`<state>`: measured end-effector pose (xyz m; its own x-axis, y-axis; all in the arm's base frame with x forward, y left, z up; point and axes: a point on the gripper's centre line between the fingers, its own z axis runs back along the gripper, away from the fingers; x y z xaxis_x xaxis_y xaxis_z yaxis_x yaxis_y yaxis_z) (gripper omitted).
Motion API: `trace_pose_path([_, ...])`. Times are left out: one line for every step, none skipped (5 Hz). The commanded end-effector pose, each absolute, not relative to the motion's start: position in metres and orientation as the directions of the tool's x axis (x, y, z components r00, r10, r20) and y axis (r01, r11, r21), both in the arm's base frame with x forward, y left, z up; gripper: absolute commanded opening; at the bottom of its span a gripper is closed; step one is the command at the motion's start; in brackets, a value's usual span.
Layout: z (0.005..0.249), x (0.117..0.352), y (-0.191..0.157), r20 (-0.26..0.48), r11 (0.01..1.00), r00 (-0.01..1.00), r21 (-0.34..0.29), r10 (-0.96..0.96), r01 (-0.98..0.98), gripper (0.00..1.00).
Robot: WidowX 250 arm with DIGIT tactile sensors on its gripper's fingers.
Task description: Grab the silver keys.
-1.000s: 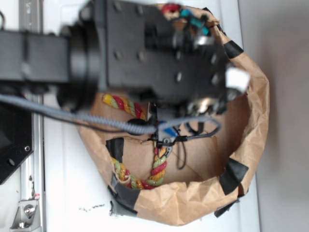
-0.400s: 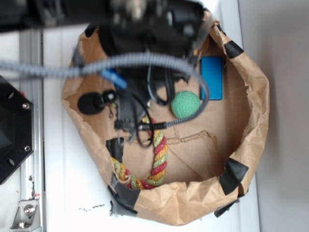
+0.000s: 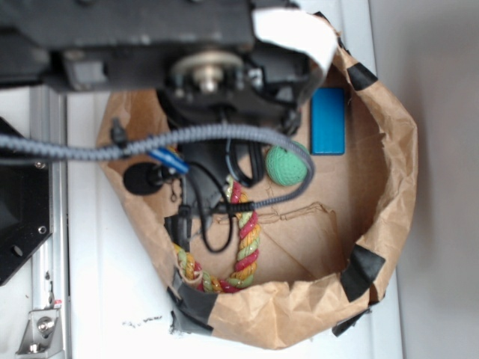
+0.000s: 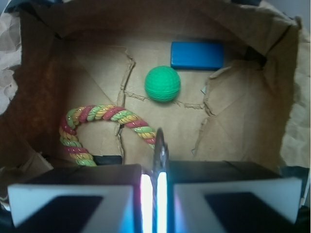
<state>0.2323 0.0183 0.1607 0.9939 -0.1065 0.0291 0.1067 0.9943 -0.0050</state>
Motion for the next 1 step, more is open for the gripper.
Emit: trace_pose_path([0.1650,0.2357,0.0151,0.057,0.996,0.995,0.049,-0.078,0.076,0.00])
